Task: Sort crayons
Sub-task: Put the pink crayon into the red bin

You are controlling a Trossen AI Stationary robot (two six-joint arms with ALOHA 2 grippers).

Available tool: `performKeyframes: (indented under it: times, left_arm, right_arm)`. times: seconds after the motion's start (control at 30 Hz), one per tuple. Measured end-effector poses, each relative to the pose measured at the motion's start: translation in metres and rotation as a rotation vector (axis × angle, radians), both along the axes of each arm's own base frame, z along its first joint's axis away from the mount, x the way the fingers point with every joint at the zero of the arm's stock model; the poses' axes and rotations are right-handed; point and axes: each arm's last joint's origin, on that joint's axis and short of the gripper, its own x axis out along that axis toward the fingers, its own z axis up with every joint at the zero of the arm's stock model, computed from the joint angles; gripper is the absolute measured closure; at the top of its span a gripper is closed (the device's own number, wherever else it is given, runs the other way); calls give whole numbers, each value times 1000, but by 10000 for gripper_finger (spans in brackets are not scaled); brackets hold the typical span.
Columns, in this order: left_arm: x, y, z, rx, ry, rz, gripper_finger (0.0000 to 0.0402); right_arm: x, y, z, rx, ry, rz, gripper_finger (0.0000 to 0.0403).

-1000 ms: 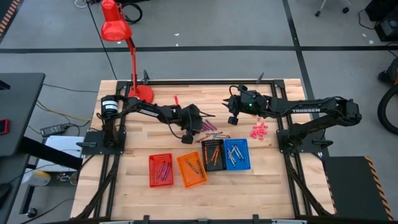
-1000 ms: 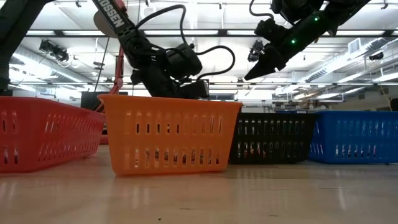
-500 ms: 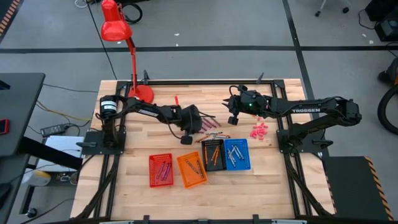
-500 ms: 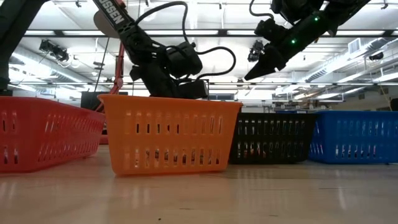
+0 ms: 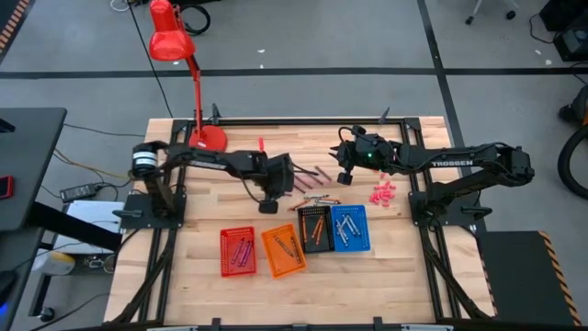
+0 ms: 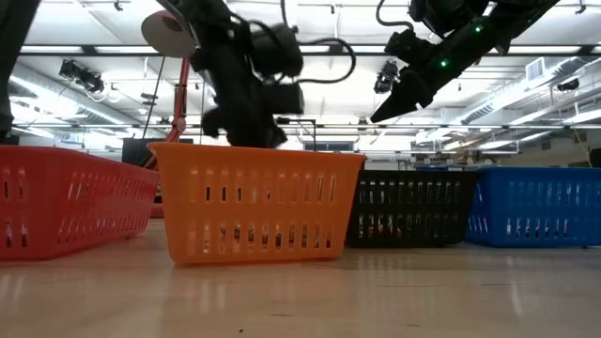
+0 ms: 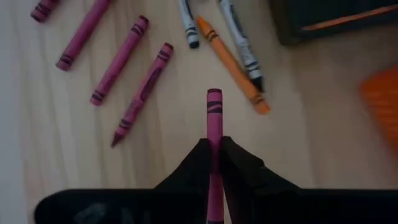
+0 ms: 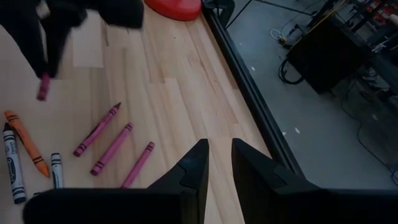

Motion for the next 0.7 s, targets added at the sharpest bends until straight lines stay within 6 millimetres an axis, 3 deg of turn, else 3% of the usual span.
performKeyframes:
  times: [0.13,0.4,0.7]
  left_arm:
    - [-13,-18,28,-35,-22,23,365]
    - [-40,-84,65,-169,-24,34,364]
    - [-66,-164,50,-156,152,-171,363]
  right_arm:
    - [0,-1,0,-10,5,4,328]
    - [2,-8,8,-81,-49,4,328]
    - [6,-11,21,-170,-161,18,328]
